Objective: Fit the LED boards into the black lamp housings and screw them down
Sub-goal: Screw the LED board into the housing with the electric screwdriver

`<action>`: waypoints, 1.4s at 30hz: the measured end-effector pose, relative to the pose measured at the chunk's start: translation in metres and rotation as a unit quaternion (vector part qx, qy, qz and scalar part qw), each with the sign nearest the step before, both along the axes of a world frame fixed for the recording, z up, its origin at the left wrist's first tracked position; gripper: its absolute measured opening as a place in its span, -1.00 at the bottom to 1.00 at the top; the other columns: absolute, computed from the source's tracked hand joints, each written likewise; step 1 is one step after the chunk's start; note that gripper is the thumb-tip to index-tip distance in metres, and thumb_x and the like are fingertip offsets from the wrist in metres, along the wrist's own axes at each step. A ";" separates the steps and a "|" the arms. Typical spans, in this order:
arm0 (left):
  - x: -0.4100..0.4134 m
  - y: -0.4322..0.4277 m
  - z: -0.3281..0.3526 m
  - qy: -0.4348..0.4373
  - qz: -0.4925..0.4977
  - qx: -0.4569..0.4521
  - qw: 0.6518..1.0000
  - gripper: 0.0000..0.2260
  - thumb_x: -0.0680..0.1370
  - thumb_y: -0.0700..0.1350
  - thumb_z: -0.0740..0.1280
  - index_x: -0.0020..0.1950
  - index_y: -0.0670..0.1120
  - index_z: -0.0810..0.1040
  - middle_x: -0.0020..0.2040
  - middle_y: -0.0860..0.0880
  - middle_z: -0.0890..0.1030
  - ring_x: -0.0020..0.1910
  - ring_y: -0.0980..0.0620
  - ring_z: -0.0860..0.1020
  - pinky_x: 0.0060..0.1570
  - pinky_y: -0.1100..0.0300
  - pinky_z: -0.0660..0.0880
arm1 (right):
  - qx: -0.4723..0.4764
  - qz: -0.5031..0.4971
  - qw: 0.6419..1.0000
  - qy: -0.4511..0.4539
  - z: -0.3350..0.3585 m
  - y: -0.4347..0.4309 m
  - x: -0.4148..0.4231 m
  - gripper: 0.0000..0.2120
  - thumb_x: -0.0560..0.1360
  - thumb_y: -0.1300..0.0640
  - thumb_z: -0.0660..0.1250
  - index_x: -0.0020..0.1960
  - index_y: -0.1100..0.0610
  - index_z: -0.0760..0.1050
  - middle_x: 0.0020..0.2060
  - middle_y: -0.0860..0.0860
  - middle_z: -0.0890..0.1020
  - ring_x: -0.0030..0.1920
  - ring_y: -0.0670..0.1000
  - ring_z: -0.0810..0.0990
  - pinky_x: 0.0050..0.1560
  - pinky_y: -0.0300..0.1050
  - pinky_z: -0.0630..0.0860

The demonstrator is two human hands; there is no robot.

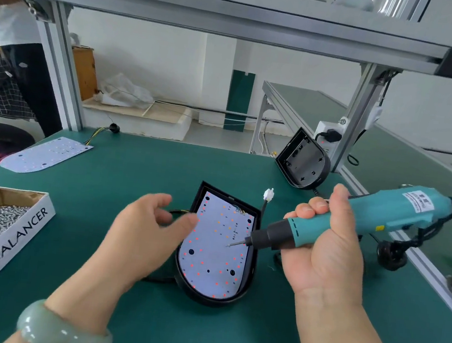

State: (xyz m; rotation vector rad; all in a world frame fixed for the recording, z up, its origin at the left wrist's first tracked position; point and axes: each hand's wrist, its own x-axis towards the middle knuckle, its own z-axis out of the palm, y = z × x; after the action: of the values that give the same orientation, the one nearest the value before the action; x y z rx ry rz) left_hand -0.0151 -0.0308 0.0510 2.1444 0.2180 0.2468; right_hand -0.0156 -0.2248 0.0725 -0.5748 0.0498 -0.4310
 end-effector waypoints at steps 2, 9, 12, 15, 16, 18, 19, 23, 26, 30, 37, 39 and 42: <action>0.001 -0.004 -0.006 0.076 -0.076 0.019 0.994 -0.60 0.43 0.10 0.42 0.22 0.01 0.54 -0.13 0.10 0.66 -0.20 0.22 0.57 -0.28 0.35 0.39 | -0.017 0.010 1.000 -0.002 -0.004 0.004 0.001 -0.81 0.38 0.01 0.40 -0.15 -0.04 0.39 -0.42 -0.14 0.40 -0.47 -0.13 0.39 -0.37 -0.27 0.41; 0.005 -0.018 -0.005 0.141 -0.123 0.111 0.976 -0.75 0.40 -0.06 0.39 -0.28 -0.11 0.33 -0.37 -0.07 0.34 -0.39 -0.04 0.26 -0.32 0.17 0.22 | -0.072 0.027 0.996 0.033 -0.014 0.012 0.004 -0.84 0.52 0.15 0.33 -0.19 -0.04 0.43 -0.45 -0.12 0.39 -0.48 -0.11 0.36 -0.43 -0.31 0.37; 0.006 -0.020 -0.005 0.135 -0.124 0.128 0.975 -0.75 0.41 -0.07 0.39 -0.28 -0.11 0.32 -0.36 -0.07 0.35 -0.38 -0.04 0.28 -0.32 0.16 0.23 | -0.096 0.019 0.995 0.030 -0.015 0.013 0.005 -0.85 0.54 0.19 0.31 -0.14 -0.01 0.42 -0.44 -0.10 0.39 -0.46 -0.09 0.35 -0.38 -0.27 0.35; 0.006 -0.020 -0.004 0.133 -0.121 0.131 0.975 -0.76 0.41 -0.07 0.38 -0.27 -0.12 0.34 -0.35 -0.08 0.38 -0.38 -0.04 0.29 -0.33 0.16 0.24 | -0.103 0.023 0.994 0.020 -0.016 0.017 0.006 -0.87 0.55 0.21 0.31 -0.10 0.01 0.43 -0.44 -0.09 0.40 -0.44 -0.09 0.36 -0.37 -0.27 0.37; 0.006 -0.020 -0.004 0.132 -0.121 0.129 0.975 -0.76 0.41 -0.07 0.38 -0.27 -0.12 0.34 -0.35 -0.08 0.38 -0.39 -0.05 0.30 -0.33 0.17 0.25 | -0.103 0.024 0.994 0.016 -0.017 0.018 0.006 -0.87 0.55 0.23 0.31 -0.09 0.02 0.43 -0.44 -0.08 0.40 -0.43 -0.08 0.36 -0.37 -0.27 0.38; 0.005 -0.020 -0.004 0.131 -0.118 0.127 0.976 -0.77 0.41 -0.07 0.38 -0.26 -0.12 0.36 -0.35 -0.08 0.40 -0.39 -0.05 0.31 -0.34 0.17 0.26 | -0.105 0.026 0.994 0.007 -0.018 0.020 0.006 -0.87 0.55 0.26 0.30 -0.08 0.04 0.43 -0.44 -0.07 0.41 -0.43 -0.08 0.35 -0.39 -0.28 0.39; 0.005 -0.020 -0.005 0.132 -0.116 0.125 0.976 -0.77 0.42 -0.06 0.38 -0.25 -0.12 0.36 -0.34 -0.07 0.41 -0.39 -0.05 0.32 -0.34 0.18 0.26 | -0.111 0.025 0.994 0.002 -0.018 0.021 0.006 -0.87 0.55 0.27 0.30 -0.07 0.05 0.43 -0.45 -0.07 0.41 -0.45 -0.09 0.36 -0.39 -0.29 0.39; 0.004 -0.020 -0.005 0.130 -0.114 0.135 0.976 -0.77 0.43 -0.05 0.38 -0.25 -0.12 0.37 -0.35 -0.06 0.42 -0.40 -0.05 0.33 -0.36 0.20 0.27 | -0.138 0.017 0.990 -0.018 -0.018 0.025 0.007 -0.87 0.54 0.27 0.32 -0.05 0.07 0.42 -0.45 -0.07 0.41 -0.47 -0.09 0.38 -0.39 -0.29 0.41; 0.003 -0.020 -0.005 0.125 -0.107 0.146 0.975 -0.73 0.44 -0.03 0.39 -0.27 -0.11 0.33 -0.37 -0.03 0.40 -0.42 -0.04 0.32 -0.41 0.21 0.24 | -0.157 0.016 0.987 -0.022 -0.016 0.025 0.007 -0.84 0.44 0.19 0.37 -0.03 0.07 0.43 -0.44 -0.06 0.41 -0.45 -0.08 0.39 -0.38 -0.29 0.41; 0.003 -0.020 -0.005 0.118 -0.106 0.154 0.975 -0.70 0.44 -0.04 0.38 -0.30 -0.10 0.28 -0.41 -0.01 0.34 -0.46 -0.02 0.28 -0.46 0.23 0.19 | -0.169 0.016 0.985 -0.028 -0.016 0.025 0.007 -0.81 0.41 0.17 0.36 -0.02 0.09 0.41 -0.44 -0.04 0.41 -0.43 -0.08 0.41 -0.37 -0.28 0.41; 0.002 -0.023 -0.004 0.118 -0.096 0.185 0.971 -0.63 0.45 -0.01 0.38 -0.32 -0.08 0.20 -0.44 0.00 0.25 -0.48 -0.01 0.20 -0.48 0.22 0.13 | -0.248 0.031 0.966 -0.068 -0.012 0.036 0.005 -0.88 0.42 0.14 0.35 -0.06 0.02 0.45 -0.49 -0.09 0.42 -0.46 -0.06 0.39 -0.32 -0.23 0.42; 0.002 -0.023 -0.004 0.118 -0.094 0.190 0.970 -0.61 0.45 -0.01 0.38 -0.33 -0.07 0.18 -0.45 0.01 0.22 -0.49 0.00 0.18 -0.49 0.23 0.11 | -0.268 0.042 0.959 -0.082 -0.011 0.038 0.004 -0.90 0.41 0.17 0.34 -0.14 -0.01 0.47 -0.51 -0.08 0.41 -0.48 -0.04 0.38 -0.34 -0.21 0.41; 0.003 -0.024 -0.005 0.116 -0.094 0.184 0.972 -0.61 0.44 -0.04 0.38 -0.35 -0.07 0.17 -0.46 0.01 0.21 -0.51 0.00 0.16 -0.50 0.24 0.11 | -0.282 0.054 0.954 -0.090 -0.008 0.043 0.002 -0.82 0.39 0.23 0.33 -0.27 -0.04 0.46 -0.52 -0.05 0.39 -0.51 -0.04 0.34 -0.42 -0.22 0.39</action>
State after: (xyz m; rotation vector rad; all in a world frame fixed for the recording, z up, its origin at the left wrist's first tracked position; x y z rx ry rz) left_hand -0.0125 -0.0545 0.0463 2.5446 0.1052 -0.0834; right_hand -0.0133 -0.1819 0.0648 -1.0922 -0.2888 -0.3887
